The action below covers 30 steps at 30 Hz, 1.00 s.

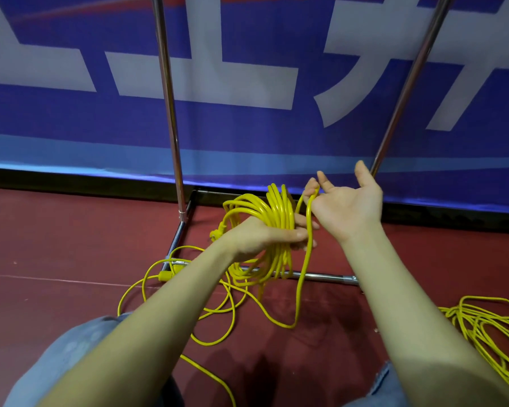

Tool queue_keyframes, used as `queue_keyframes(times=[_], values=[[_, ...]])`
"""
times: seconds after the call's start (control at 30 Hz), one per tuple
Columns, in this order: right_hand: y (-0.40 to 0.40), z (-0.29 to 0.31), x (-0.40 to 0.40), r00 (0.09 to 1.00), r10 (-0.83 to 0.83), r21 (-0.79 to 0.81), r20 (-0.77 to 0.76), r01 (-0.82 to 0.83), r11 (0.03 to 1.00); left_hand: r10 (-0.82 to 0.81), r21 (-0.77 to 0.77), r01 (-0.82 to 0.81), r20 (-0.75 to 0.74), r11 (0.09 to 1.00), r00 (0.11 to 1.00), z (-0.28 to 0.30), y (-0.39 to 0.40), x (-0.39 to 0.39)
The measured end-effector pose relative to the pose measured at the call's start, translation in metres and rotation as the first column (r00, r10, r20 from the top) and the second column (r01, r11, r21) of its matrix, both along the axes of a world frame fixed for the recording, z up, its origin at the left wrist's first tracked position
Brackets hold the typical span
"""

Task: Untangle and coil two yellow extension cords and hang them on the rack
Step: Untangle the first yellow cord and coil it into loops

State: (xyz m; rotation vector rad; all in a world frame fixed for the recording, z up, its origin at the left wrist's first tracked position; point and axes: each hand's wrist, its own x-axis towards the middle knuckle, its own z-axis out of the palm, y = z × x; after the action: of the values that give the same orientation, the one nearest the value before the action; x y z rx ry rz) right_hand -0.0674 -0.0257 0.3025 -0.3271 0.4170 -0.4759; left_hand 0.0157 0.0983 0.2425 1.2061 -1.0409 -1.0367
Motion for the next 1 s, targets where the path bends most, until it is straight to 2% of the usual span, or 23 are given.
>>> queue_keyframes(times=[0.07, 0.17, 0.23, 0.3, 0.4, 0.47, 0.53, 0.6, 0.67, 0.77, 0.87, 1.0], values=[[-0.001, -0.001, 0.000, 1.000, 0.012, -0.044, 0.001, -0.012, 0.999, 0.032, -0.021, -0.033, -0.055, 0.999, 0.998, -0.002, -0.004, 0.000], [-0.005, -0.009, 0.001, 0.998, 0.049, -0.157, -0.041, -0.055, 0.986, 0.100, -0.072, -0.118, -0.216, 0.990, 0.971, -0.001, -0.009, 0.002], [-0.008, -0.015, -0.001, 0.991, 0.056, -0.259, -0.118, -0.085, 0.962, 0.199, -0.090, -0.240, -0.329, 0.967, 0.923, 0.003, -0.013, 0.006], [-0.009, -0.021, -0.004, 0.963, 0.081, -0.395, -0.256, -0.180, 0.901, 0.308, -0.105, -0.387, -0.436, 0.916, 0.846, 0.009, -0.015, 0.013], [-0.003, -0.032, -0.006, 0.867, 0.167, -0.535, -0.470, -0.430, 0.727, 0.422, -0.070, -0.568, -0.596, 0.820, 0.683, 0.014, -0.013, 0.026], [0.005, -0.037, -0.006, 0.802, 0.223, -0.602, -0.554, -0.572, 0.558, 0.469, -0.034, -0.633, -0.642, 0.773, 0.607, 0.014, -0.009, 0.034], [0.013, -0.040, -0.005, 0.780, 0.230, -0.678, -0.581, -0.621, 0.394, 0.494, -0.012, -0.651, -0.641, 0.759, 0.588, 0.012, -0.006, 0.037], [0.017, -0.039, -0.004, 0.798, 0.200, -0.730, -0.569, -0.602, 0.323, 0.499, 0.003, -0.644, -0.634, 0.765, 0.591, 0.014, -0.004, 0.038], [0.017, -0.032, -0.004, 0.841, 0.192, -0.755, -0.506, -0.540, 0.372, 0.507, 0.043, -0.608, -0.600, 0.793, 0.619, 0.019, 0.000, 0.041], [0.010, -0.017, -0.005, 0.927, 0.186, -0.714, -0.325, -0.369, 0.595, 0.481, 0.141, -0.474, -0.465, 0.869, 0.743, 0.023, 0.008, 0.041], [0.003, -0.008, -0.009, 0.978, 0.109, -0.588, -0.175, -0.193, 0.785, 0.340, 0.198, -0.285, -0.363, 0.938, 0.868, 0.021, 0.011, 0.030], [-0.001, -0.005, -0.009, 0.997, 0.034, -0.465, -0.062, -0.059, 0.883, 0.162, 0.197, -0.108, -0.282, 0.974, 0.946, 0.017, 0.009, 0.014]])
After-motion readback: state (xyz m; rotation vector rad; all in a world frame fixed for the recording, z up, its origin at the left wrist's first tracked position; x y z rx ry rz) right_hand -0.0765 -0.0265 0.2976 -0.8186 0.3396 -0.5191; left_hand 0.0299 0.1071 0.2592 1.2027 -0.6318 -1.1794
